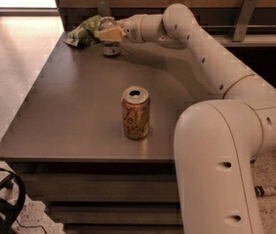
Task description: Move 7up can near green jalapeno chip bag
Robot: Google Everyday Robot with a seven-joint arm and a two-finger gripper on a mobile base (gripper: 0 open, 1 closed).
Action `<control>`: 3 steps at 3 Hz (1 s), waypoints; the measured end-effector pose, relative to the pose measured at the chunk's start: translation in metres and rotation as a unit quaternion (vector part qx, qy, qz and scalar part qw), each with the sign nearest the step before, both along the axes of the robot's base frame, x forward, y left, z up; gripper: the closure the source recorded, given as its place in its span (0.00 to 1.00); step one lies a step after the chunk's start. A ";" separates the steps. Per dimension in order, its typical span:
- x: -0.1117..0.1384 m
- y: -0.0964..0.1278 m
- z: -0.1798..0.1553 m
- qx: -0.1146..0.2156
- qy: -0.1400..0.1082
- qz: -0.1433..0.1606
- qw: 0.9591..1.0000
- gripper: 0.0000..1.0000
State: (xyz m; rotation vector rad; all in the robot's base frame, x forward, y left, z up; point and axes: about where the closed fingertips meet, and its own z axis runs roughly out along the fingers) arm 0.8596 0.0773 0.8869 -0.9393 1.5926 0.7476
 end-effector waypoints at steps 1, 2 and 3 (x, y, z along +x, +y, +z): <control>0.000 0.003 -0.001 -0.001 0.000 0.002 1.000 0.82; -0.001 0.006 -0.002 0.000 0.001 0.004 1.000 0.59; -0.001 0.010 -0.003 0.000 0.002 0.006 1.000 0.36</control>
Offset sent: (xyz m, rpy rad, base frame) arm -0.0004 0.0022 -0.0004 -0.0010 0.0008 0.0033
